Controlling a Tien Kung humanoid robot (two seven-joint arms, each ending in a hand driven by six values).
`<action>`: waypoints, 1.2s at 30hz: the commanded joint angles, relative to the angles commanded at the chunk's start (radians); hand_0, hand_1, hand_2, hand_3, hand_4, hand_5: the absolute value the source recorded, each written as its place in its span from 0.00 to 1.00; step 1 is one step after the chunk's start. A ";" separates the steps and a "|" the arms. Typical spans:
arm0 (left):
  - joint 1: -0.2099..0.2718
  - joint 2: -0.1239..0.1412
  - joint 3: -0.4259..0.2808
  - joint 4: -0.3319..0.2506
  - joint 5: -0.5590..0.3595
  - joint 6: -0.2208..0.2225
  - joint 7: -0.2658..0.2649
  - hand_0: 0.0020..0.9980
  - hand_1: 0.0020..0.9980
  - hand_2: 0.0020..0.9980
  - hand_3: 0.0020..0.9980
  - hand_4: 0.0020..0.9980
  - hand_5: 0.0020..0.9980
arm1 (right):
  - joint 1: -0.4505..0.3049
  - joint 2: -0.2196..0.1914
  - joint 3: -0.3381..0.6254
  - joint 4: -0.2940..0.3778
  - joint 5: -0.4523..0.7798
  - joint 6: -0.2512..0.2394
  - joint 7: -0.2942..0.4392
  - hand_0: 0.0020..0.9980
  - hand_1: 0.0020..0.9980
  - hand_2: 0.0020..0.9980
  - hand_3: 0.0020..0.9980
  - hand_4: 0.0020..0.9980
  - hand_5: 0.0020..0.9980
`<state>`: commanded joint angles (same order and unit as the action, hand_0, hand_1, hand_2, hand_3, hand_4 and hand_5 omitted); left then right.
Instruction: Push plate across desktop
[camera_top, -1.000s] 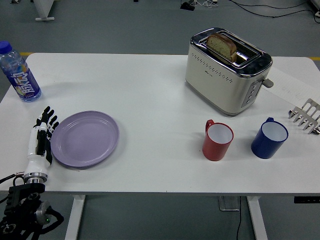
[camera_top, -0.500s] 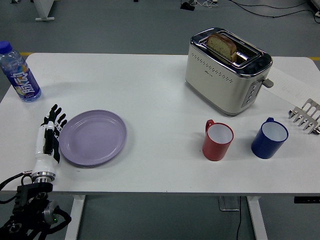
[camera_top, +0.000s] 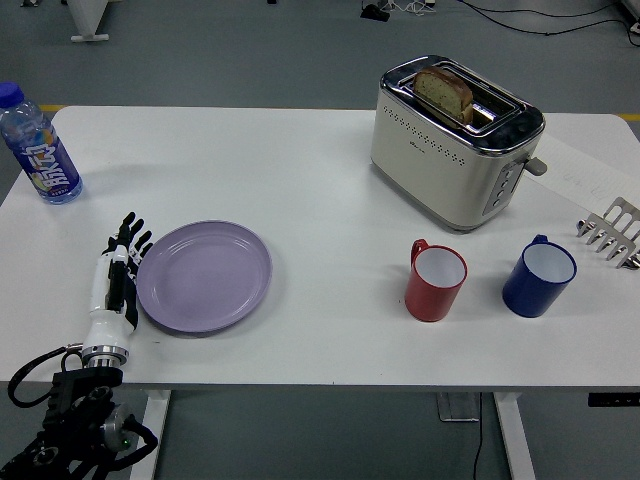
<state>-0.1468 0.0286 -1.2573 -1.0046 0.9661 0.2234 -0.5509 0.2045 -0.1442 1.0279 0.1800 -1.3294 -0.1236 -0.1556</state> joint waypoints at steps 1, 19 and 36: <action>0.000 0.000 0.007 -0.002 -0.002 -0.001 0.000 0.85 0.89 0.93 0.93 0.60 1.00 | 0.000 0.000 0.000 0.000 -0.001 0.000 0.000 0.64 0.61 0.67 0.60 0.20 0.09; -0.010 -0.003 0.121 -0.028 -0.048 -0.005 -0.007 0.84 0.89 0.93 0.92 0.60 1.00 | -0.003 0.000 -0.001 0.000 0.000 0.000 0.001 0.64 0.61 0.67 0.60 0.20 0.09; -0.025 -0.012 0.138 -0.030 -0.028 -0.040 0.012 0.84 0.89 0.92 0.92 0.60 1.00 | -0.003 -0.002 0.003 0.000 -0.005 -0.001 0.001 0.64 0.61 0.67 0.60 0.20 0.09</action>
<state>-0.1721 0.0165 -1.1189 -1.0343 0.9384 0.1837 -0.5392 0.2019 -0.1467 1.0312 0.1800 -1.3345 -0.1246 -0.1542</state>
